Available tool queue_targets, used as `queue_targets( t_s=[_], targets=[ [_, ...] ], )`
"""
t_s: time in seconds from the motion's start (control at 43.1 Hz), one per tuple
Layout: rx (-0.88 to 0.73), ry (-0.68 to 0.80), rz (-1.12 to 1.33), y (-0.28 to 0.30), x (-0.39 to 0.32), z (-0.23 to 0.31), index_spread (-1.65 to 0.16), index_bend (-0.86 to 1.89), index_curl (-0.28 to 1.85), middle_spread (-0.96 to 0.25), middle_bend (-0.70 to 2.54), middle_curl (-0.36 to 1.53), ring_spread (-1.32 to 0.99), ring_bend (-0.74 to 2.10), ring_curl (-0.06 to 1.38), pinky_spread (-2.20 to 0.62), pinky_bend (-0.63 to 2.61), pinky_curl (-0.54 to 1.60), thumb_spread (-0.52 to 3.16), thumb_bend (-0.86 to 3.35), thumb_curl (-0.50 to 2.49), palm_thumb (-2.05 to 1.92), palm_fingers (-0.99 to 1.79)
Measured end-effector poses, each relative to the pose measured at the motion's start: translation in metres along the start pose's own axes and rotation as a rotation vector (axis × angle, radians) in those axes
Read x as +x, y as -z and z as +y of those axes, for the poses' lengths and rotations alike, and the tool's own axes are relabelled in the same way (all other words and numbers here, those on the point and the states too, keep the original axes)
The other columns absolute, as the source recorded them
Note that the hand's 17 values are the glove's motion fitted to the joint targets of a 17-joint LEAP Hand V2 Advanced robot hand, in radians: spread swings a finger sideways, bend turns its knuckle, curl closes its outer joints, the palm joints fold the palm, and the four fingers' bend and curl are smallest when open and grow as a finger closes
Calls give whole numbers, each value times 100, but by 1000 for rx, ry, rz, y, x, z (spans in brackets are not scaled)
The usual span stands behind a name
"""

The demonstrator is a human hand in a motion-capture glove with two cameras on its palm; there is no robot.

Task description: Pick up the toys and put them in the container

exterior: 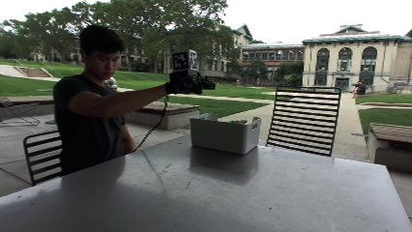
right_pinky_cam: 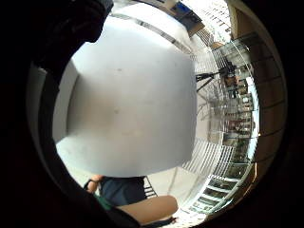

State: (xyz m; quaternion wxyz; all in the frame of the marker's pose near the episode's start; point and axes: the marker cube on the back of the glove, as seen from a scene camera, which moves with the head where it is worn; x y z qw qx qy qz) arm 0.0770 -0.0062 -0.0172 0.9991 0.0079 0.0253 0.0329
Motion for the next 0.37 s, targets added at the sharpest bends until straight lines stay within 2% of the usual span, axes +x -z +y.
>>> queue_targets(
  t_s=[0.371],
  targets=[
    [25, -108, -9, -19, 103, 52, -30, 18, 28, -5, 24, 41, -6, 37, 23, -3, 80, 27, 123, -5, 17, -7, -2]
  ],
)
